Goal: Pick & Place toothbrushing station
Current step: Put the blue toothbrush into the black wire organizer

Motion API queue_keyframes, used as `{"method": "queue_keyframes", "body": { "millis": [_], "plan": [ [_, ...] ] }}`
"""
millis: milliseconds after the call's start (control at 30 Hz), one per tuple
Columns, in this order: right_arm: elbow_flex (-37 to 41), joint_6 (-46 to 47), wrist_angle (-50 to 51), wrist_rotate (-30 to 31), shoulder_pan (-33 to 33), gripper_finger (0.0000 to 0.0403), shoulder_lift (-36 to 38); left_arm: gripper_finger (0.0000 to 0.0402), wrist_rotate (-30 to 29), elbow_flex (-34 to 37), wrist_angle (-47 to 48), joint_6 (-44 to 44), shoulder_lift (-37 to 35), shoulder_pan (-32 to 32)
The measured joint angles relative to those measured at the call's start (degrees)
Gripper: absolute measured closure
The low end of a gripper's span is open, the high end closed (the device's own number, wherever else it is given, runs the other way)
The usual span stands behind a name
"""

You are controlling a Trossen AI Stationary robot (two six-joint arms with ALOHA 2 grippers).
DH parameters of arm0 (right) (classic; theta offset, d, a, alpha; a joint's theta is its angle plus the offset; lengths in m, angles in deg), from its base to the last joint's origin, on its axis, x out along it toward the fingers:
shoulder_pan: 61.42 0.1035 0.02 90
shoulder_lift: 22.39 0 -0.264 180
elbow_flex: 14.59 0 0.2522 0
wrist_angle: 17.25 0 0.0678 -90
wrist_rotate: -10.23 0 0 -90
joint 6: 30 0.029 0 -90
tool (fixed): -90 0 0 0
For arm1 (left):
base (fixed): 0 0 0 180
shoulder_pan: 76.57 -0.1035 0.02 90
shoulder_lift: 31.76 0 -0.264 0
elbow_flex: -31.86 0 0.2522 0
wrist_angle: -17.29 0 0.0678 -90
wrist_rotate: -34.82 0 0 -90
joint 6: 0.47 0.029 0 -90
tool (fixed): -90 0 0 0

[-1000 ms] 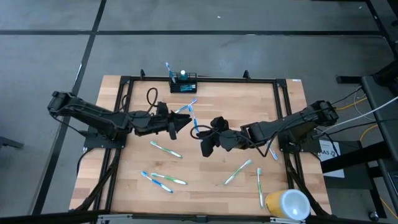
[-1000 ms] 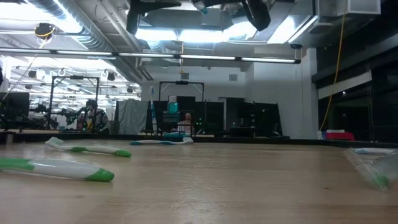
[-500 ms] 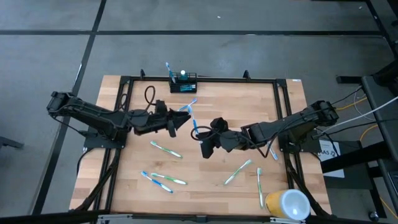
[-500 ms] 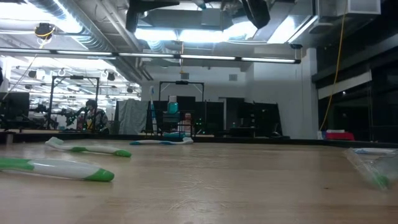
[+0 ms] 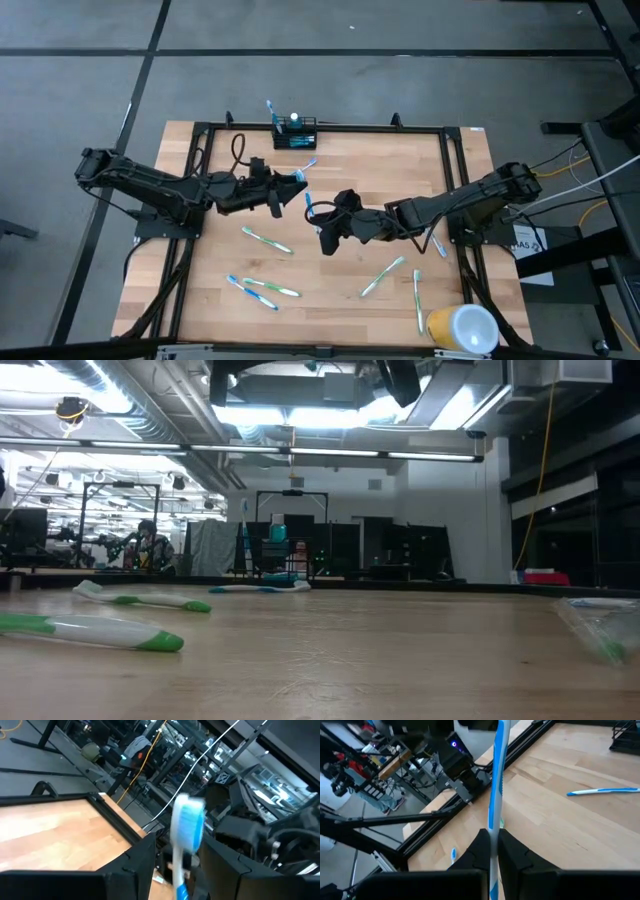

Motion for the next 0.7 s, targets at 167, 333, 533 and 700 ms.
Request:
{"method": "queue_keyframes", "body": {
  "millis": [167,333,533,700],
  "plan": [
    [0.0,-0.9,-0.8,-0.2,-0.6,0.0388,0.0,0.0281,0.6,0.0,-0.1,-0.7,0.0,-0.5],
    [0.0,-1.1,-1.4,-0.5,-0.9,0.0388,0.0,0.0355,2.1,0.0,-0.2,-0.7,0.0,-1.0],
    [0.0,-1.2,-2.2,-0.2,-0.9,0.0388,0.0,0.0392,1.1,0.0,-0.4,-0.4,0.0,-1.0],
    [0.0,-1.9,-3.7,0.6,-0.9,0.0388,0.0,0.0393,-1.2,0.0,-2.4,2.0,0.0,-0.9]
  ]
}}
